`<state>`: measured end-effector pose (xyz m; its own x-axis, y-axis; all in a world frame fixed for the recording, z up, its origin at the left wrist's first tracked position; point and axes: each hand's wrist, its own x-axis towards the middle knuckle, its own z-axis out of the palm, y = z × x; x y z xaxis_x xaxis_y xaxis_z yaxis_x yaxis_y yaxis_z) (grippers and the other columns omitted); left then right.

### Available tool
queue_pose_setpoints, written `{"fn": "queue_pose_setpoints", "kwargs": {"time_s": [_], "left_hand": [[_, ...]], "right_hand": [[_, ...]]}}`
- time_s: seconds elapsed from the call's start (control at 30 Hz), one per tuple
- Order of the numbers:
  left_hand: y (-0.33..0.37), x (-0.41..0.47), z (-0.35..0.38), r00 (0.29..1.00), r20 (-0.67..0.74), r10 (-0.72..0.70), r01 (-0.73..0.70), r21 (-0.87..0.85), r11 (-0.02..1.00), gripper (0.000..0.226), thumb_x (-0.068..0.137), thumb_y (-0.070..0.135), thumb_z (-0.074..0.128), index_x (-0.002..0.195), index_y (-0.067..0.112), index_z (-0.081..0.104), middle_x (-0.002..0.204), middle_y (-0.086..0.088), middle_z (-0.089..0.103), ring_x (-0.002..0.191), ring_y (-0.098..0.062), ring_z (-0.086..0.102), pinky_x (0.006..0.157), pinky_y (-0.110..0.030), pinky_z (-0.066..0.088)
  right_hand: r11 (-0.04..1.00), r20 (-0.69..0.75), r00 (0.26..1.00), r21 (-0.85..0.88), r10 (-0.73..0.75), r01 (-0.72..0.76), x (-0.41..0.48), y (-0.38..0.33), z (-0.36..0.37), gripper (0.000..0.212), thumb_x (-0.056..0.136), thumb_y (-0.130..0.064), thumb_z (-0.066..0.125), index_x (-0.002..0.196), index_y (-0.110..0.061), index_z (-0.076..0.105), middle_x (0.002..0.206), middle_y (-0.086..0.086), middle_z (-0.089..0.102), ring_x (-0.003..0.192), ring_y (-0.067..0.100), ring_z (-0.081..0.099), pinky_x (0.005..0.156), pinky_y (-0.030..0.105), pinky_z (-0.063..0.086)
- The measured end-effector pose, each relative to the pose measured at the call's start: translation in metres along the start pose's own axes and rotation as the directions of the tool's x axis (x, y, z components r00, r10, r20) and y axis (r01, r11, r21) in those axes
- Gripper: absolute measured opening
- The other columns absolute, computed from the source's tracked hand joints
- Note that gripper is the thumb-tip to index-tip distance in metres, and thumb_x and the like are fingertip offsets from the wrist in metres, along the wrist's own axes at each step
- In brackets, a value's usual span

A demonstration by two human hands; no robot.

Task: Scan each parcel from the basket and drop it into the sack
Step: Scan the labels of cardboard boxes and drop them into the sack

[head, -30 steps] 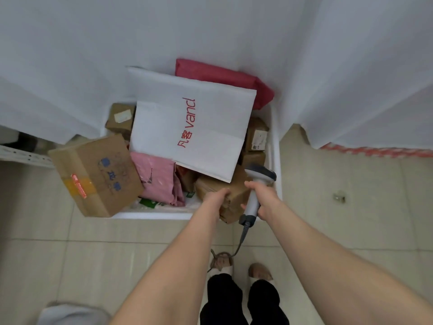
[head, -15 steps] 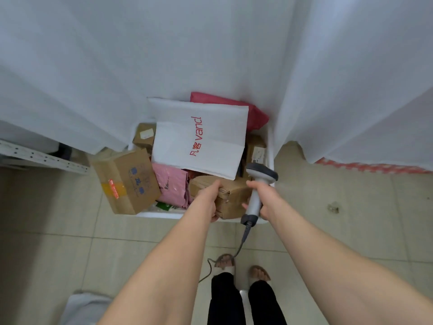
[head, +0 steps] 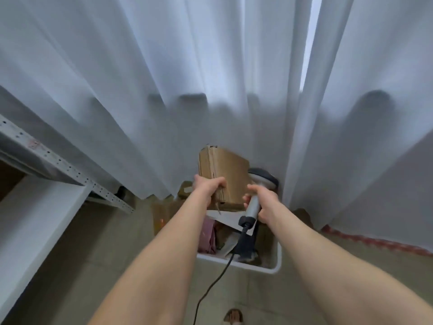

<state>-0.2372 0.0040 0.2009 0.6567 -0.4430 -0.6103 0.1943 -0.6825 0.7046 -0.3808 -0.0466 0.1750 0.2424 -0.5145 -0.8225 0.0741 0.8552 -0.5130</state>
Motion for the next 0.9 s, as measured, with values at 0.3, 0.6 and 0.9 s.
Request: {"fn": "queue_pose_setpoints", "kwargs": {"time_s": [0.3, 0.6, 0.9], "left_hand": [[0.034, -0.071, -0.103, 0.750, 0.061, 0.659, -0.436, 0.795, 0.423, 0.080, 0.068, 0.033, 0.073, 0.136, 0.029, 0.032, 0.126, -0.002, 0.045, 0.114, -0.024, 0.040, 0.096, -0.035, 0.038], [0.012, -0.113, -0.166, 0.524, 0.352, 0.775, -0.414, 0.901, -0.129, 0.067, 0.080, 0.019, 0.060, 0.140, 0.030, 0.032, 0.140, 0.005, 0.040, 0.127, -0.023, 0.034, 0.118, -0.039, 0.010], [-0.025, -0.123, -0.236, 0.449, 0.464, 0.764, -0.425, 0.863, -0.275, 0.057, 0.085, 0.034, 0.061, 0.138, 0.033, 0.039, 0.144, 0.004, 0.037, 0.135, -0.024, 0.030, 0.117, -0.052, 0.001]], "right_hand": [[0.980, 0.089, 0.992, 0.188, -0.086, 0.068, -0.090, -0.033, 0.044, 0.034, 0.087, -0.030, 0.073, 0.099, -0.007, 0.052, 0.094, 0.015, 0.067, 0.076, 0.022, 0.067, 0.061, 0.030, 0.052], [0.988, 0.077, 0.986, 0.056, -0.147, 0.143, -0.112, 0.004, 0.080, 0.103, 0.036, -0.052, 0.096, 0.124, -0.011, 0.060, 0.097, 0.010, 0.075, 0.076, 0.030, 0.074, 0.056, 0.039, 0.059], [0.994, 0.141, 0.987, -0.067, -0.076, 0.086, -0.186, 0.063, 0.123, 0.037, 0.080, -0.019, 0.078, 0.108, -0.004, 0.058, 0.091, 0.013, 0.071, 0.071, 0.026, 0.065, 0.056, 0.034, 0.052]]}}
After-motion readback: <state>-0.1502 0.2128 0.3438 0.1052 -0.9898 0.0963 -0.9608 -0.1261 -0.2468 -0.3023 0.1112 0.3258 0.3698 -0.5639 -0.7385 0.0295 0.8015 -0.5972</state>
